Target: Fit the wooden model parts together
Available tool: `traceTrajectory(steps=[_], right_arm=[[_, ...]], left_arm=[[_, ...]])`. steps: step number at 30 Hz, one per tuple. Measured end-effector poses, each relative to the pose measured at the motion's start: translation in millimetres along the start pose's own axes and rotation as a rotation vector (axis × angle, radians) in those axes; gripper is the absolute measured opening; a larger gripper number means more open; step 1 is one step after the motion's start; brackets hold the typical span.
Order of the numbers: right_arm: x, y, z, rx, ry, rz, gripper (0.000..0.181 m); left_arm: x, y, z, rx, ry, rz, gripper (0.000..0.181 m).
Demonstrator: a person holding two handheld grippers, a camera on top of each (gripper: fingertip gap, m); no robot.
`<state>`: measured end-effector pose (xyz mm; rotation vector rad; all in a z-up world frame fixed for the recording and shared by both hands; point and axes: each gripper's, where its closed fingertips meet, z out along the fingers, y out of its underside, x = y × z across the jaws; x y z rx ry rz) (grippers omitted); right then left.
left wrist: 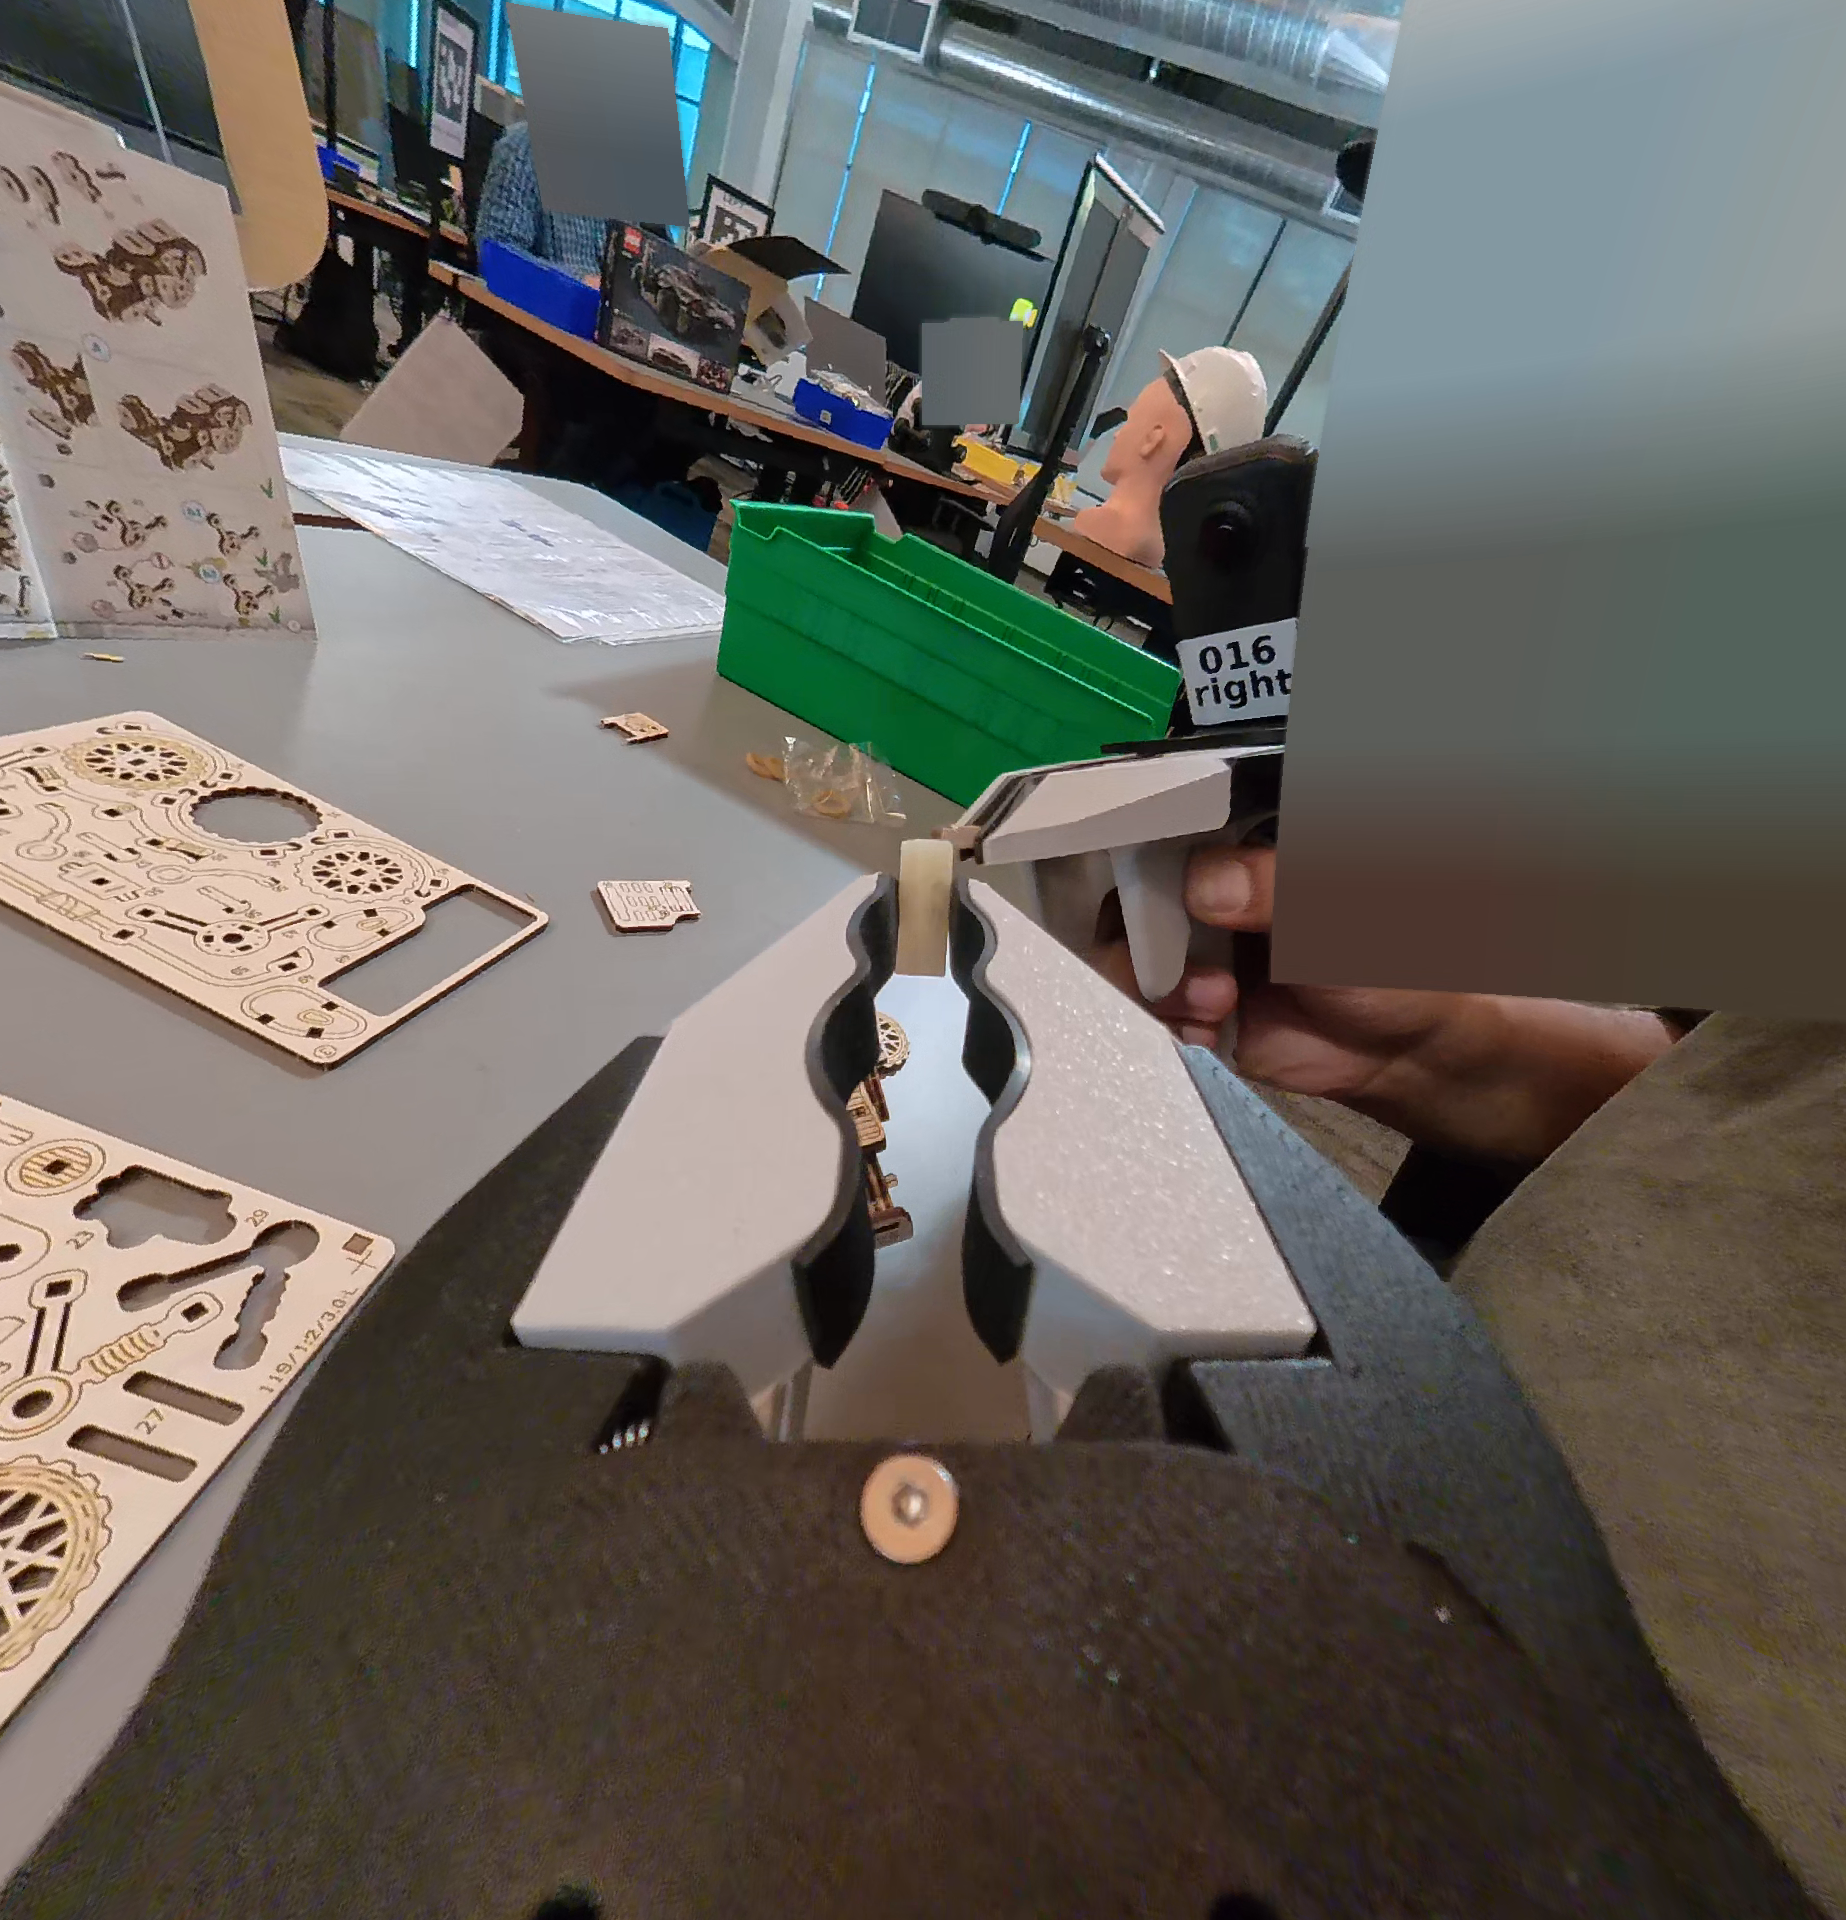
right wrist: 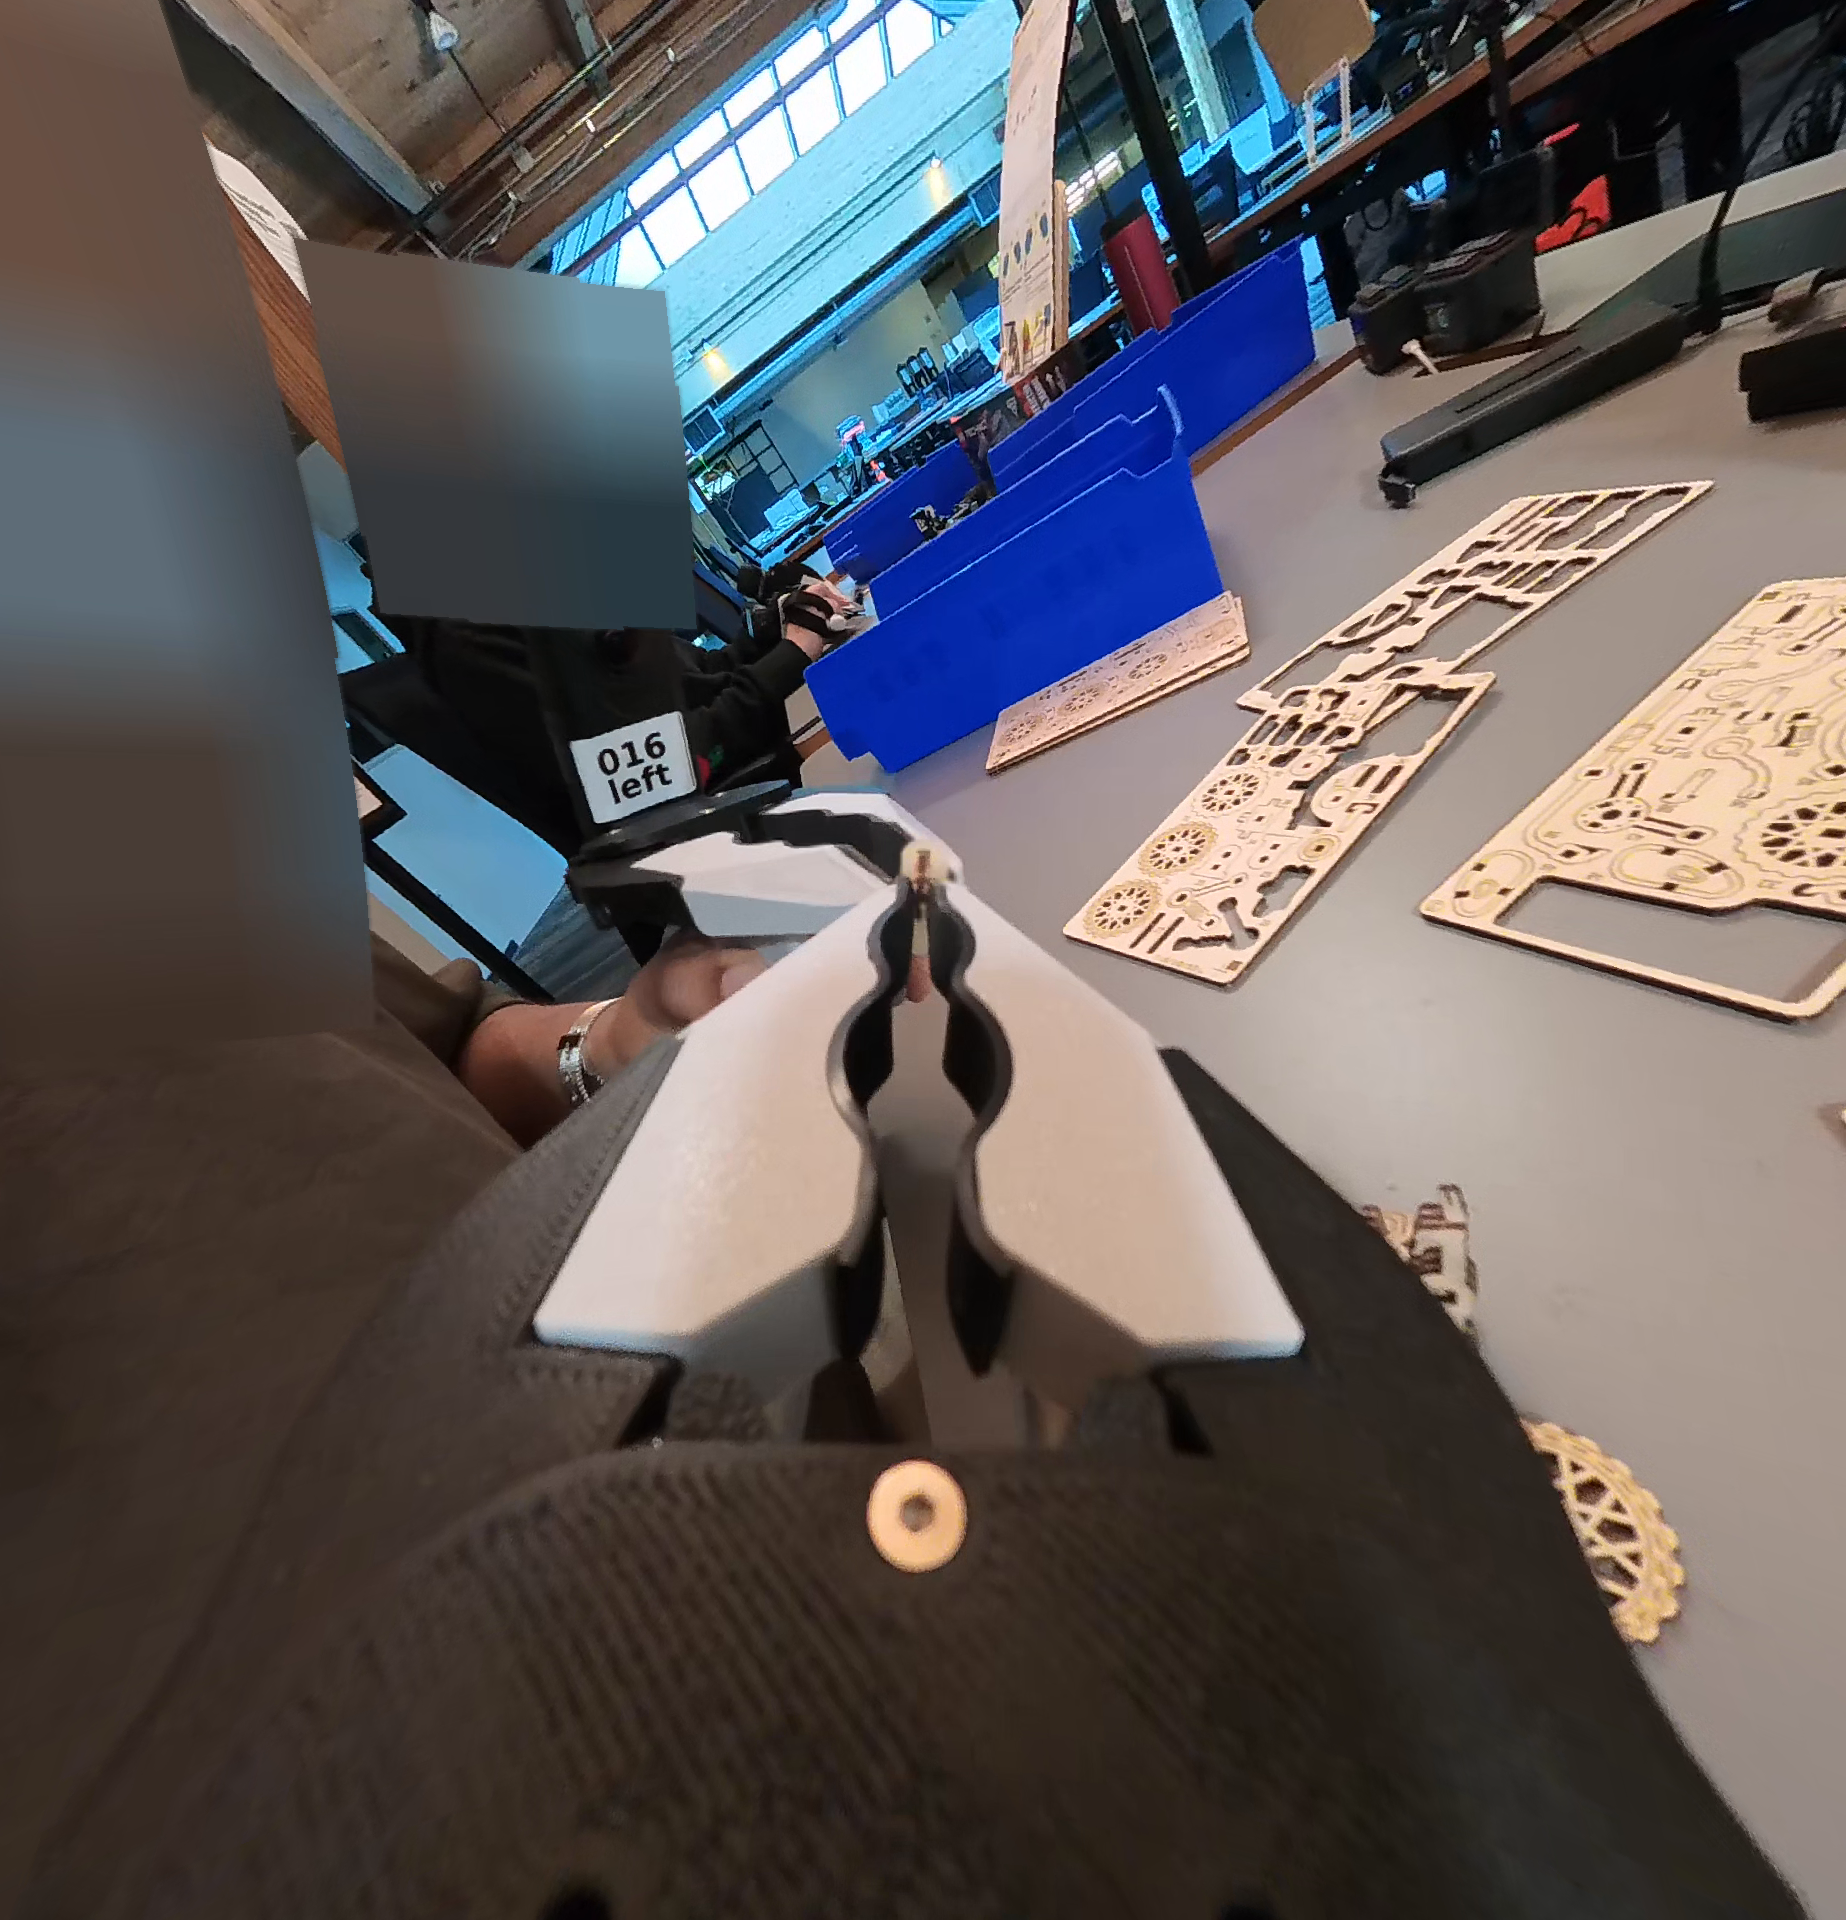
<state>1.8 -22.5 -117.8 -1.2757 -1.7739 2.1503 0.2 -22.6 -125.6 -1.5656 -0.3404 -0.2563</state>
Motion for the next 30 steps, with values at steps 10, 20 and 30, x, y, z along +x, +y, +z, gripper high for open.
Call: traceTrajectory(steps=[10,20,30], right_arm=[[1.2,1.7,-0.8,-0.033,0.032,-0.076,0.001],[3.9,10.3,-7.1,-0.236,0.206,-0.642,0.001],[7.8,19.3,-12.3,-0.386,0.325,-1.089,0.001]], left_arm=[[0.8,1.9,0.6,-0.008,0.031,-0.065,0.007],[4.0,14.5,4.8,-0.08,0.116,-0.285,0.007],[6.3,23.2,6.7,-0.124,0.149,-0.365,0.007]])
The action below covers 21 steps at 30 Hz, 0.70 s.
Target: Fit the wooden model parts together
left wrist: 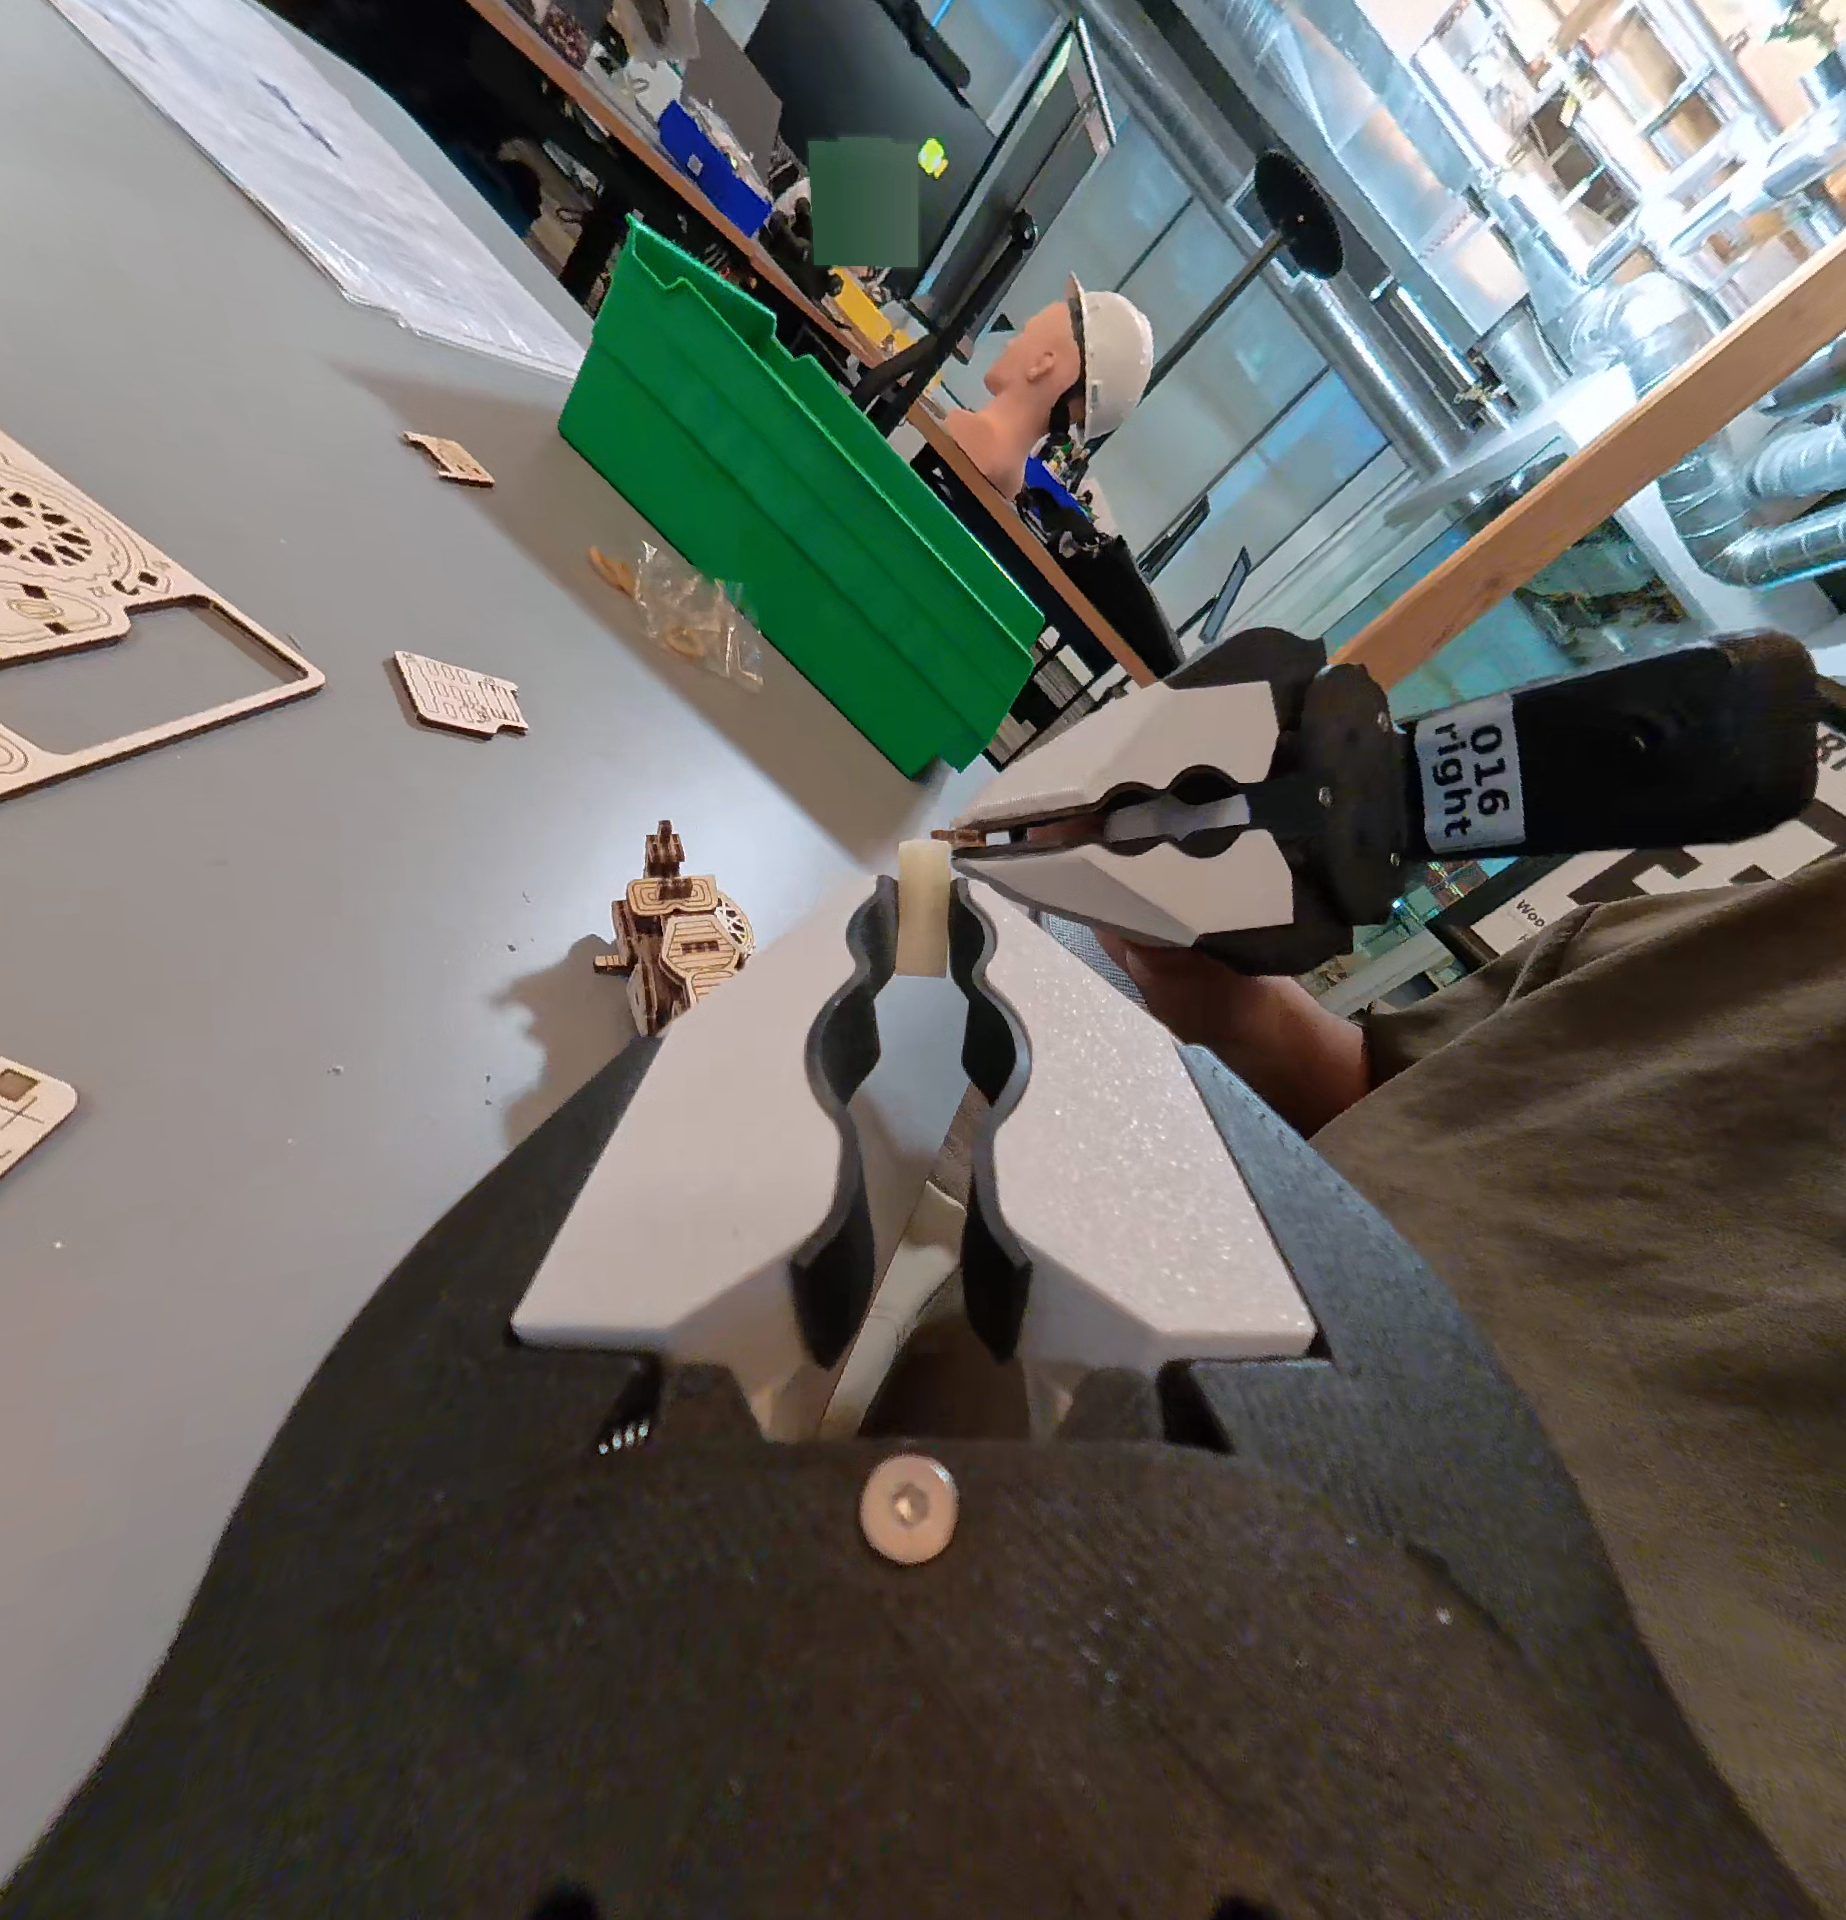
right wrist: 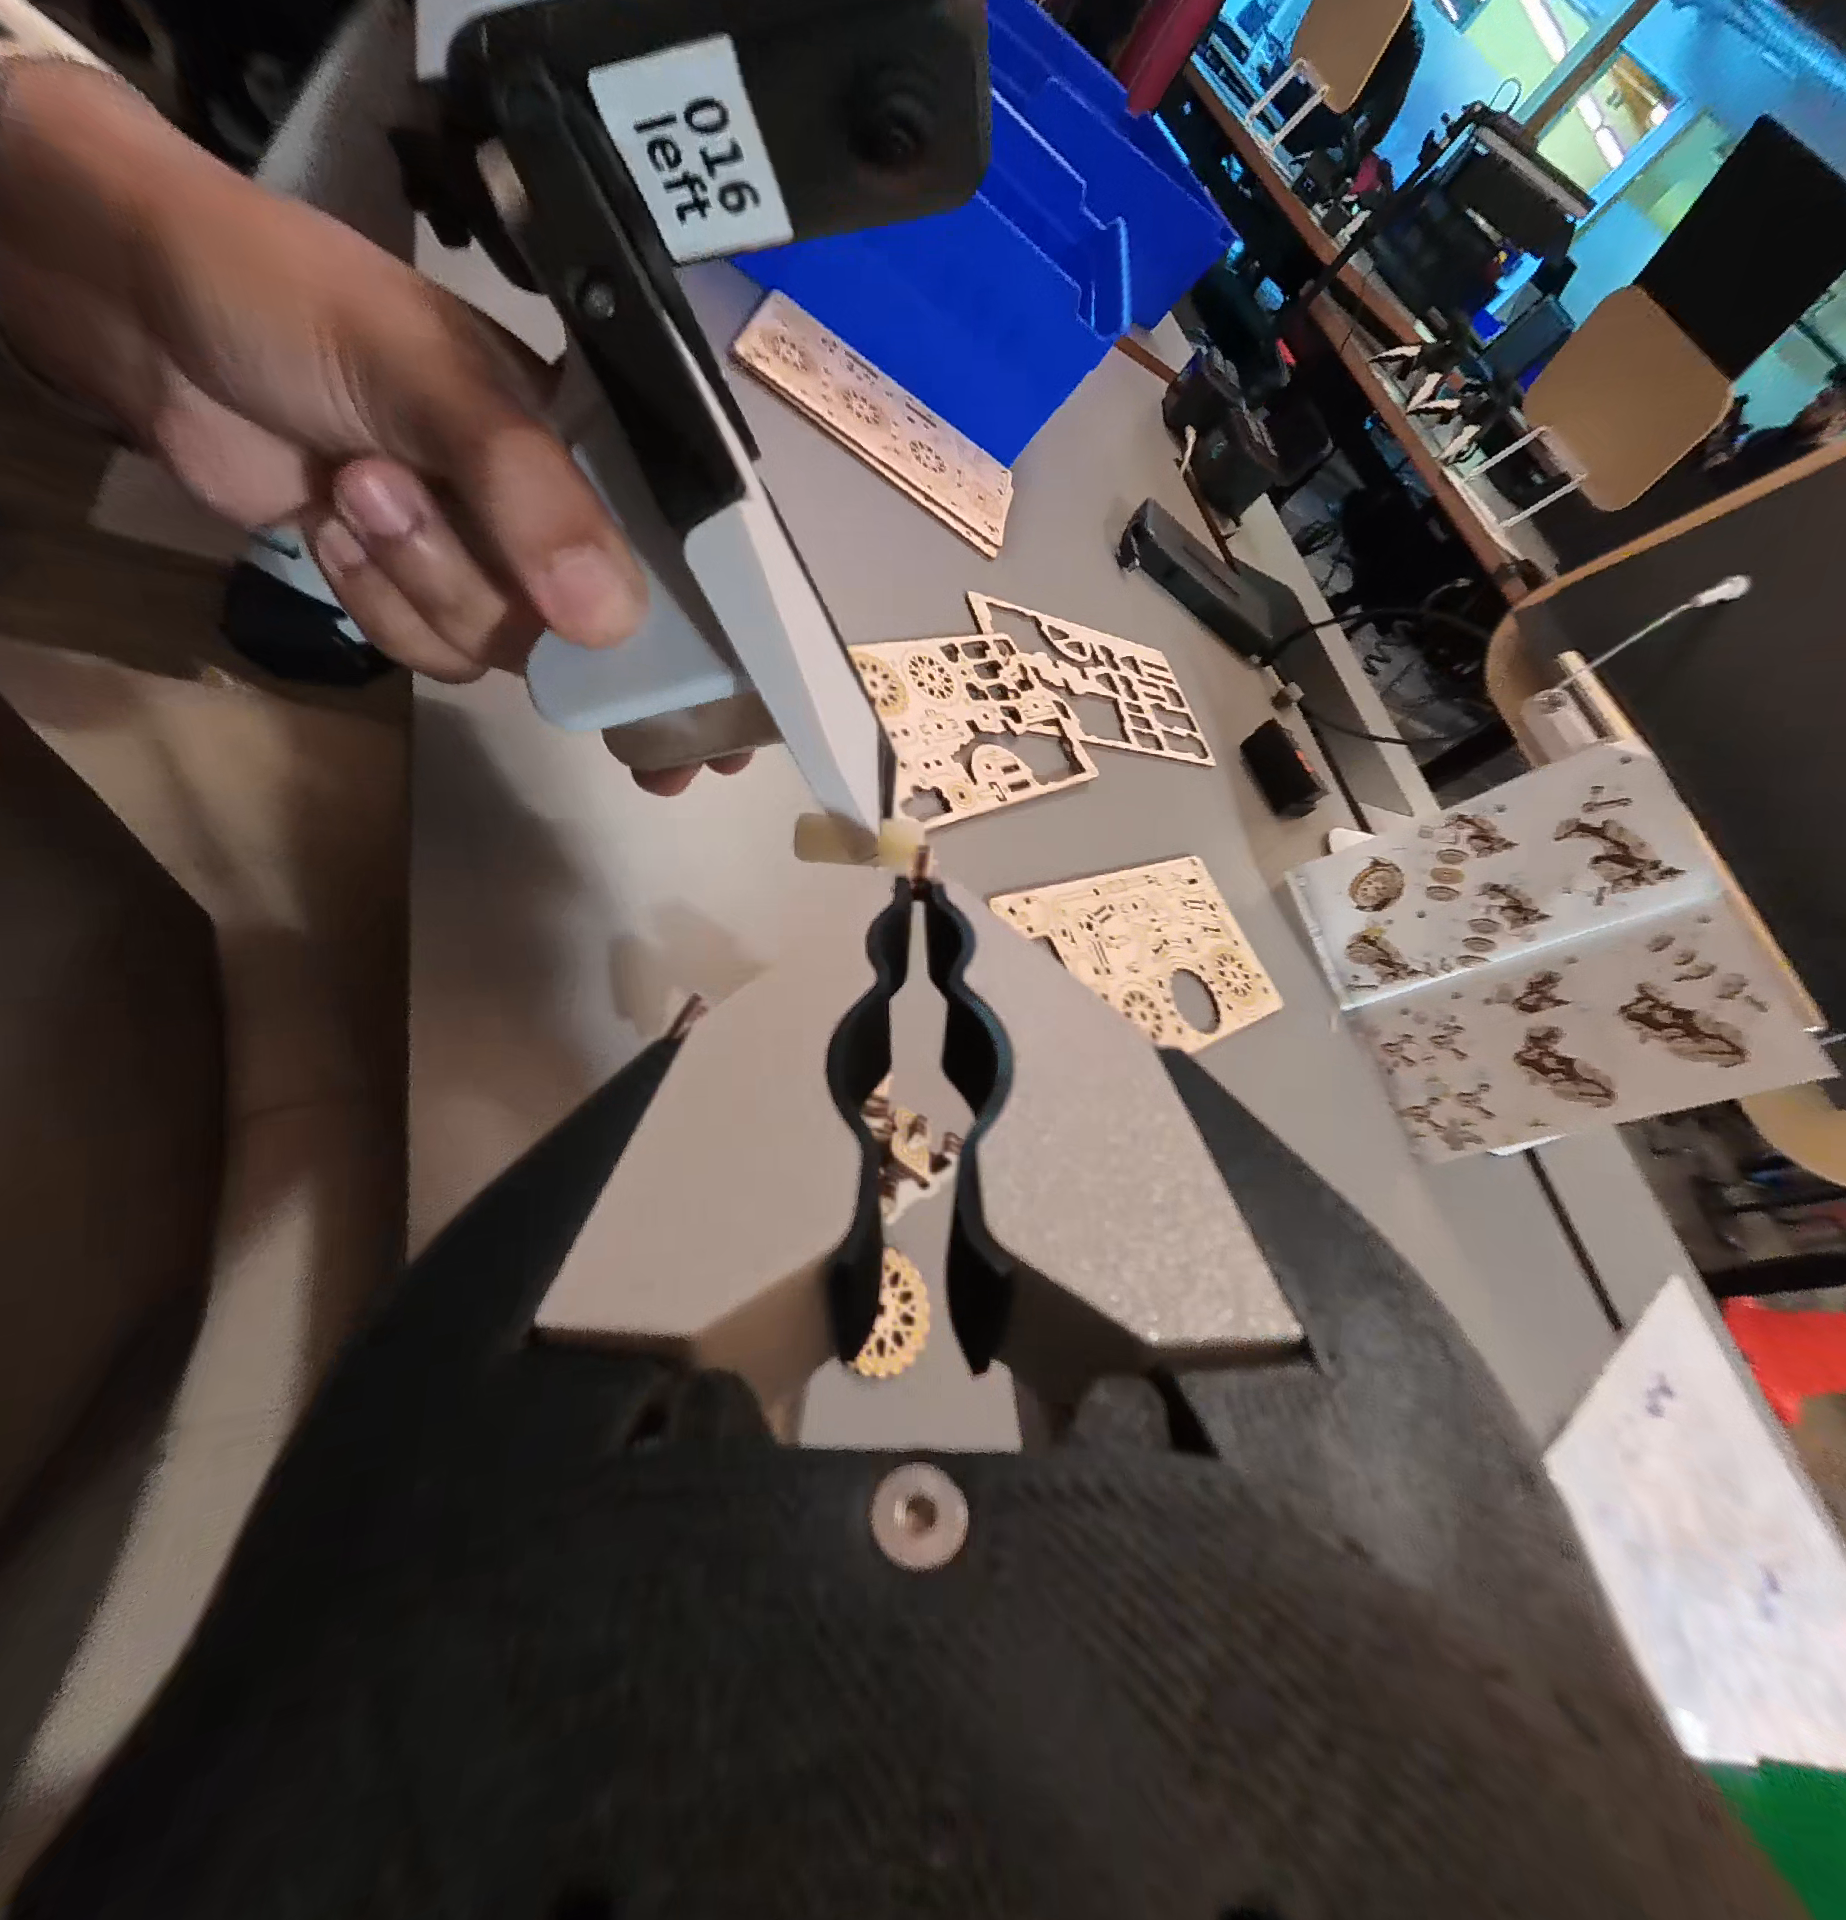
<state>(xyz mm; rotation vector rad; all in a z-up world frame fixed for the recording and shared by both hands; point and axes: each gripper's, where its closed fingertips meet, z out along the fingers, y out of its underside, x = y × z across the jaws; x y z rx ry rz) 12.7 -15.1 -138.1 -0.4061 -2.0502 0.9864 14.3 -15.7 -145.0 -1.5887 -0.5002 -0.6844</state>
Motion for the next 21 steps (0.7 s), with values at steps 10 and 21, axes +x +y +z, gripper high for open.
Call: traceTrajectory(steps=[10,21], right_arm=[[-1.3,-0.3,-1.0,-0.022,0.027,-0.069,0.001],[-2.2,-0.6,-2.3,-0.027,0.035,-0.121,0.0]], left_arm=[[0.4,1.5,0.7,-0.011,-0.005,0.017,0.007],[2.2,2.3,1.0,-0.016,0.008,0.017,0.007]])
